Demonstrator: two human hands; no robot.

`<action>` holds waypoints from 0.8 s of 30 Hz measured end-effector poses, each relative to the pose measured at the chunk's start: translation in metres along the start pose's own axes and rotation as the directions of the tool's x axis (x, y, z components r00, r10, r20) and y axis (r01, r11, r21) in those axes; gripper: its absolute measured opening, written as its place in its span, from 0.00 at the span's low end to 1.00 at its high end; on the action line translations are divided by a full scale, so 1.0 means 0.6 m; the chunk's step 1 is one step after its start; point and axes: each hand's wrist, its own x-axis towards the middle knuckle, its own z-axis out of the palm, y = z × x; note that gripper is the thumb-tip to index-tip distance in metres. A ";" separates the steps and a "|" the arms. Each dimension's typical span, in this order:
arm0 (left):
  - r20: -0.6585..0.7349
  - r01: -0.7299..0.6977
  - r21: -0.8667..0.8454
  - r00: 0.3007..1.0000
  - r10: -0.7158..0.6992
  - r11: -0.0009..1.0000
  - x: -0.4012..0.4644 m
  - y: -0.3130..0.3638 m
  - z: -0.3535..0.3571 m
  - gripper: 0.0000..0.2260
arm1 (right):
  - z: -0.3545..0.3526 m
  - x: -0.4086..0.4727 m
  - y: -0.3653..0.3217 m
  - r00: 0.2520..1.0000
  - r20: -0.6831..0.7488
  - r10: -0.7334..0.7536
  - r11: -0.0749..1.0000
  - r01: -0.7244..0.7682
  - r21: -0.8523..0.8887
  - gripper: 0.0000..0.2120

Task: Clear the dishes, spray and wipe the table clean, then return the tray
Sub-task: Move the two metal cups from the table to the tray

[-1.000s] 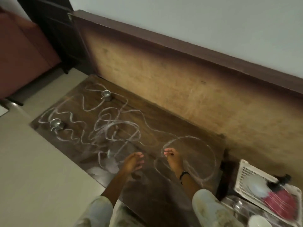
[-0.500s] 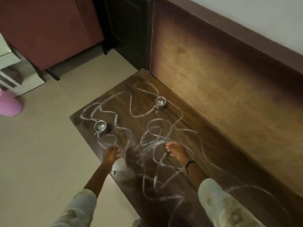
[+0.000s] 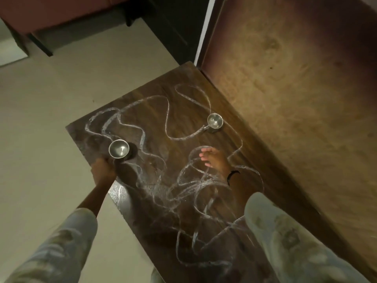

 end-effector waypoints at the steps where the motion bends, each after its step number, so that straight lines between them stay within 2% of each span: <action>1: 0.025 -0.020 0.019 1.000 0.019 1.000 0.003 -0.005 0.007 0.12 | 0.002 0.011 -0.006 1.000 0.001 0.007 1.000 -0.007 0.014 0.10; 3: 0.085 -0.017 0.000 0.996 0.017 1.000 0.007 -0.015 0.020 0.09 | 0.007 0.030 -0.017 1.000 0.014 0.024 0.998 -0.025 0.056 0.13; 6: 0.200 0.106 -0.285 0.978 -0.049 0.953 0.007 -0.016 0.041 0.06 | 0.019 0.055 -0.036 0.998 0.017 0.054 0.982 -0.057 0.180 0.17; 7: 0.242 0.164 -0.387 0.968 -0.072 0.907 0.003 -0.010 0.046 0.03 | 0.023 0.062 -0.042 0.998 0.011 0.067 0.969 -0.068 0.236 0.18; 9: 0.311 0.307 -0.603 0.940 -0.138 0.736 -0.004 0.003 0.058 0.07 | 0.032 0.077 -0.055 0.996 0.008 0.089 0.931 -0.086 0.356 0.21; 11: 0.346 0.384 -0.720 0.921 -0.181 0.578 -0.017 0.024 0.067 0.10 | 0.041 0.093 -0.064 0.994 0.008 0.106 0.886 -0.098 0.454 0.22; 15: 0.408 0.448 -0.766 0.893 -0.190 0.462 -0.042 0.070 0.080 0.10 | 0.052 0.124 -0.070 0.990 0.008 0.139 0.814 -0.119 0.568 0.19; 19: 0.441 0.468 -0.766 0.881 -0.171 0.441 -0.059 0.082 0.089 0.10 | 0.049 0.143 -0.066 0.990 0.042 0.133 0.775 -0.130 0.618 0.14; 22: 0.457 0.471 -0.789 0.879 -0.135 0.395 -0.087 0.088 0.087 0.10 | 0.044 0.128 -0.054 0.991 0.028 0.133 0.811 -0.125 0.572 0.10; 24: 0.463 0.467 -0.783 0.879 -0.117 0.410 -0.111 0.087 0.087 0.11 | 0.043 0.096 -0.034 0.992 0.005 0.125 0.850 -0.109 0.516 0.07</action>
